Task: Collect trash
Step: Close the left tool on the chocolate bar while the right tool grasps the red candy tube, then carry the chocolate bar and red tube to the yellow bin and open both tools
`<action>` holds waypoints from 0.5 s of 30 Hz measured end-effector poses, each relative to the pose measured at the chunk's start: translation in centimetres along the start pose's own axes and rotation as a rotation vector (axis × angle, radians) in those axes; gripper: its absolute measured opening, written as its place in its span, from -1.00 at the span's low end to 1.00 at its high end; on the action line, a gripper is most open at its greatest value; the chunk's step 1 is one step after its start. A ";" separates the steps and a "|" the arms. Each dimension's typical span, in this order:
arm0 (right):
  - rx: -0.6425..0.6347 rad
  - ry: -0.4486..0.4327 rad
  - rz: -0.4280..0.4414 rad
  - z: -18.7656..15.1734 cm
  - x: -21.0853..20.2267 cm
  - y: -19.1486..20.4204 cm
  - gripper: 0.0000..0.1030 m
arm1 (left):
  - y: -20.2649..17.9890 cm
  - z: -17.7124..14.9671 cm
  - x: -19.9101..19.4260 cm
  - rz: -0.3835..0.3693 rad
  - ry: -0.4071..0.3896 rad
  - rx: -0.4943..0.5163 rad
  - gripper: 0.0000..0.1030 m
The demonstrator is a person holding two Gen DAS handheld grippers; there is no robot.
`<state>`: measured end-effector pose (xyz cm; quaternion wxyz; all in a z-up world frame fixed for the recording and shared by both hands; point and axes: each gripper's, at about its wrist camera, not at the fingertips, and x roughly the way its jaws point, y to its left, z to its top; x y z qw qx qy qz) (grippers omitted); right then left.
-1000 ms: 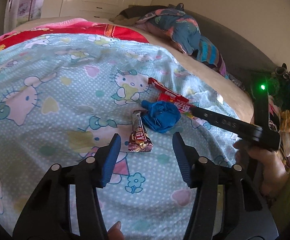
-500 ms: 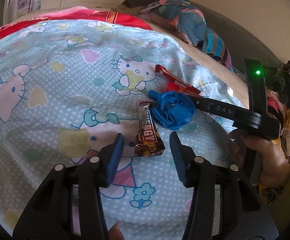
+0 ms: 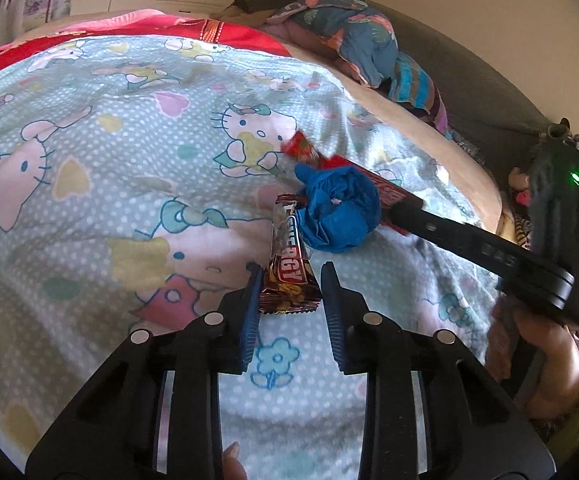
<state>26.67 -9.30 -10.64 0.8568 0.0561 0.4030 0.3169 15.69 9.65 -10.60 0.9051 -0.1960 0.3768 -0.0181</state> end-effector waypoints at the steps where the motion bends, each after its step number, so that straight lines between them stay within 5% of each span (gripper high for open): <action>1: -0.005 -0.010 -0.015 -0.5 -0.8 0.1 -0.42 | 0.0 -0.1 -0.2 -0.002 0.000 0.001 -0.55; 15: -0.003 -0.121 -0.071 -4.4 -9.0 0.4 -0.45 | -1.4 -0.3 -4.9 -0.052 -0.073 0.022 -0.55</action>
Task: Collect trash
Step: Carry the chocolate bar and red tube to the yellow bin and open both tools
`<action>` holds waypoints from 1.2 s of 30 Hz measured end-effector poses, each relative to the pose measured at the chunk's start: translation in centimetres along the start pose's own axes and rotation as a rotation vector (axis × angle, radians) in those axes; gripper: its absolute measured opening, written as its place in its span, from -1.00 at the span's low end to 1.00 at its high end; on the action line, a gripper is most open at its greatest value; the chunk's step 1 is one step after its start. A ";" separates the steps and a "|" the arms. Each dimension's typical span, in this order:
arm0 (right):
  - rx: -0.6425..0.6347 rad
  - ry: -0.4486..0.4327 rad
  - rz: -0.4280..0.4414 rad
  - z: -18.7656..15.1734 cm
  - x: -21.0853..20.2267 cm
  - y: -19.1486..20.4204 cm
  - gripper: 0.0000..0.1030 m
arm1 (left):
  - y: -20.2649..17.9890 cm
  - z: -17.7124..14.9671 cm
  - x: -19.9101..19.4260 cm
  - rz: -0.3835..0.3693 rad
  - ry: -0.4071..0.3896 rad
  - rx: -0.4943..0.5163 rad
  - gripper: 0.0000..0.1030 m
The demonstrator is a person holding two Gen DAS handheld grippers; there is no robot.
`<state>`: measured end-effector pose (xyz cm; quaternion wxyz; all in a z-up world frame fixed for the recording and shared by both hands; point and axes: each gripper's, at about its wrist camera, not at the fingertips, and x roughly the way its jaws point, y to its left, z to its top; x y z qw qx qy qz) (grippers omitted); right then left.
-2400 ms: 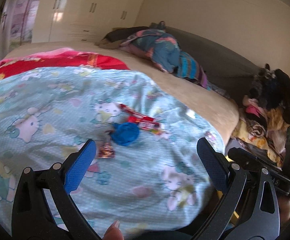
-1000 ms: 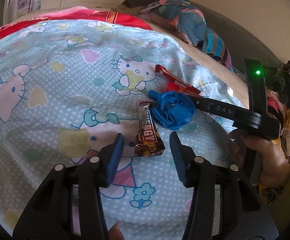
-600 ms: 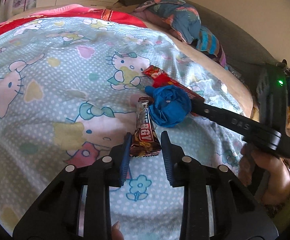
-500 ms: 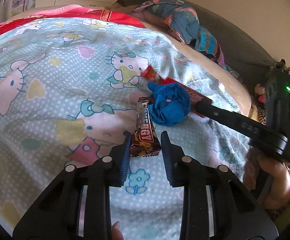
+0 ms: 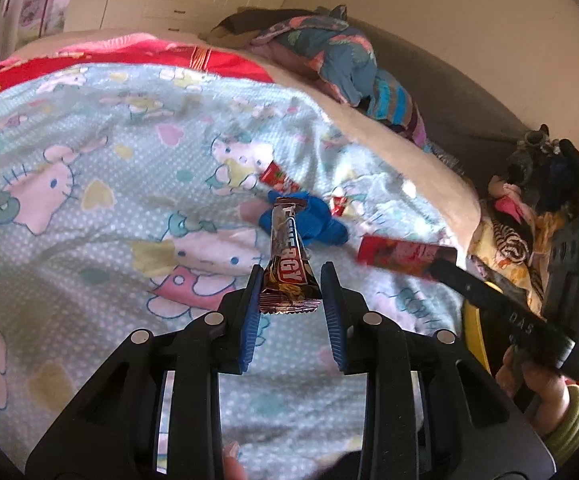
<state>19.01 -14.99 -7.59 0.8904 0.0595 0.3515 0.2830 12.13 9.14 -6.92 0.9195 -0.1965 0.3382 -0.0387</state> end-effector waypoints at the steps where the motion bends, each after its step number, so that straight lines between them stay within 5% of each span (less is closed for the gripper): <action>1: -0.003 -0.006 -0.005 0.0 -0.4 0.1 -0.45 | -0.3 0.1 -0.2 -0.008 -0.002 0.003 -0.56; 16: 0.028 -0.100 -0.050 0.2 -6.3 -1.0 -0.46 | -6.4 0.7 -3.0 -0.121 -0.041 0.099 -0.55; 36: 0.159 -0.179 -0.174 -1.4 -13.6 -7.6 -0.46 | -13.6 -1.2 -3.3 -0.237 -0.015 0.246 -0.55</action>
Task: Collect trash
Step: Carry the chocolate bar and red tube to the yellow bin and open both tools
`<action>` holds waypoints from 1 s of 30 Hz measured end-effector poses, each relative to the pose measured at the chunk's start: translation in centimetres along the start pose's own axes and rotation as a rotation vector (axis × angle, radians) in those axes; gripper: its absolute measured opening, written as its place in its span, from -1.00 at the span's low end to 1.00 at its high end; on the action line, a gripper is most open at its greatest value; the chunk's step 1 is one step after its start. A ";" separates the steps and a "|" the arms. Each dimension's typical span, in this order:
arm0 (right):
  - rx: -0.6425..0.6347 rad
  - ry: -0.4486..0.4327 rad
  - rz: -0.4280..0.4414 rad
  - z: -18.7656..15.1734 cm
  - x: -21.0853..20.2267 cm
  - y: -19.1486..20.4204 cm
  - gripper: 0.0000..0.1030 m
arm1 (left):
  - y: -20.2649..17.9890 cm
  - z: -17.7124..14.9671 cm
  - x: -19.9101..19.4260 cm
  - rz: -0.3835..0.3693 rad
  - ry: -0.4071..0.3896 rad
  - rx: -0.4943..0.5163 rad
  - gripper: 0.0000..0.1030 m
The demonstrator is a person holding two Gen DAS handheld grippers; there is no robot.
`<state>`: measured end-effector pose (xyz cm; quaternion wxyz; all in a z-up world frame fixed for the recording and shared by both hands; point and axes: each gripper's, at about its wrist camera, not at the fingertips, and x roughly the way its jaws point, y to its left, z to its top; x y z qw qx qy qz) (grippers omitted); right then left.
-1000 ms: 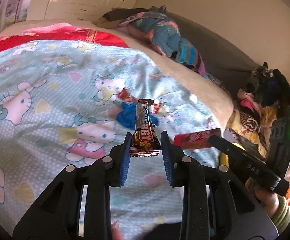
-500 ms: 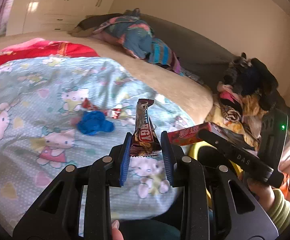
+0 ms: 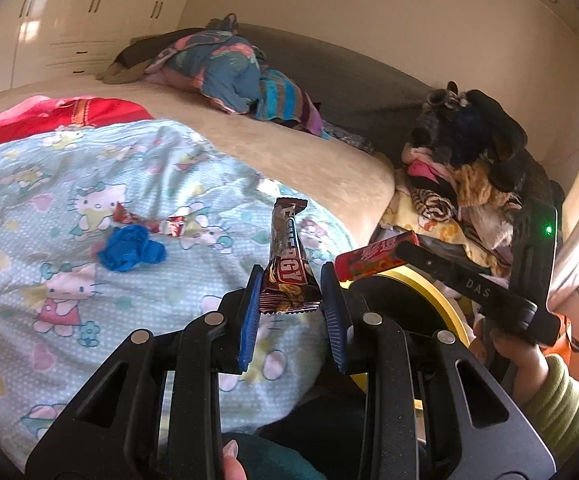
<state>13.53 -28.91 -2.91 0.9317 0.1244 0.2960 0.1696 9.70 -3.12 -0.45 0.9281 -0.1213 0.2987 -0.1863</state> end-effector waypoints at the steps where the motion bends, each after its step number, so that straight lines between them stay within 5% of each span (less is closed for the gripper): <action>1: 0.010 -0.002 -0.008 0.0 -0.2 -0.5 -0.46 | -0.3 0.0 0.1 -0.005 0.002 0.007 -0.55; 30: 0.115 0.030 -0.109 -0.3 -3.8 -8.0 -0.46 | -7.3 -2.5 3.3 -0.098 0.096 0.175 -0.55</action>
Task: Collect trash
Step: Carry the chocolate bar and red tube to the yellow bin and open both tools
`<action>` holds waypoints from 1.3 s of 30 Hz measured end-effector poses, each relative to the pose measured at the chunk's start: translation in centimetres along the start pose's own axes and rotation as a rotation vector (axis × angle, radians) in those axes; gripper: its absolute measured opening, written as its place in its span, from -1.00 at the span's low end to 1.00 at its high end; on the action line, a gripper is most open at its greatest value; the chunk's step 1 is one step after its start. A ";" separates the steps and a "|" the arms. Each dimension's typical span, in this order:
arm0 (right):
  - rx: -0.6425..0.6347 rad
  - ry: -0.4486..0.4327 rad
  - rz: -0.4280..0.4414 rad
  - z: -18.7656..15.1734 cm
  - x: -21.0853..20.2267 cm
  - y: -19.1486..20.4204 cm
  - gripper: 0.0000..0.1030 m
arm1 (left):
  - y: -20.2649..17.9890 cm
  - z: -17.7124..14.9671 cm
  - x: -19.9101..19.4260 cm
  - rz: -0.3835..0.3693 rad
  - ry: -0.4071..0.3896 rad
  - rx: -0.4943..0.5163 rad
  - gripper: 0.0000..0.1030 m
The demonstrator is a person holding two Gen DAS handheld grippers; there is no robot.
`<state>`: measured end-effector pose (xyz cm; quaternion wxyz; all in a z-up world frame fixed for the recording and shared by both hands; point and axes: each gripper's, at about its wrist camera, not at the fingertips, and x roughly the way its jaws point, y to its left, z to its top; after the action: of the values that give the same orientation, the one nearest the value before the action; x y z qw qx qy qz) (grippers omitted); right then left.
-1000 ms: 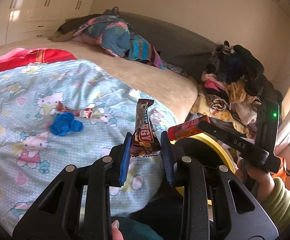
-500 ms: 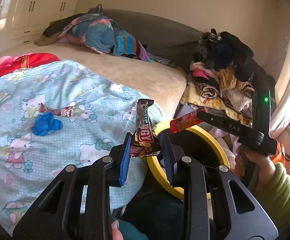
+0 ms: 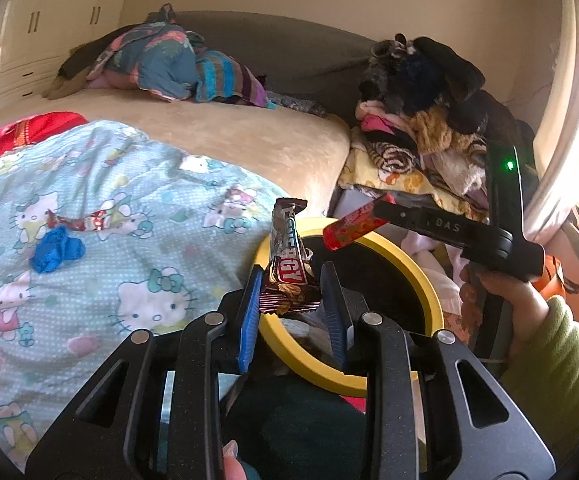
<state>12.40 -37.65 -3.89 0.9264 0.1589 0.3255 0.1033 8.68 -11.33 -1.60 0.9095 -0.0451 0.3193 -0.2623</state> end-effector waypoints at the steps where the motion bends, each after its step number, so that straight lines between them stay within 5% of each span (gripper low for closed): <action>1: -0.001 0.003 -0.003 0.0 0.0 -0.1 -0.46 | -0.2 0.0 0.1 -0.003 0.003 0.005 -0.55; 28: 0.076 0.089 -0.015 -0.5 0.5 -4.3 -0.43 | -5.9 -1.0 7.9 -0.038 0.141 0.146 -0.54; 30: 0.068 0.107 -0.014 -0.6 0.7 -4.1 -0.41 | -5.6 -0.8 8.2 -0.029 0.138 0.134 -0.28; 34: 0.054 0.100 -0.018 -0.7 0.8 -3.7 0.05 | -4.6 -0.2 7.4 -0.026 0.108 0.091 0.69; 39: 0.034 0.069 -0.026 -0.4 0.5 -2.8 0.22 | -3.2 -0.1 6.4 0.012 0.087 0.034 0.80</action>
<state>12.76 -40.00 -5.50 0.9131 0.1666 0.3609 0.0913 11.39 -17.33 -4.39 0.8970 -0.0161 0.3542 -0.2639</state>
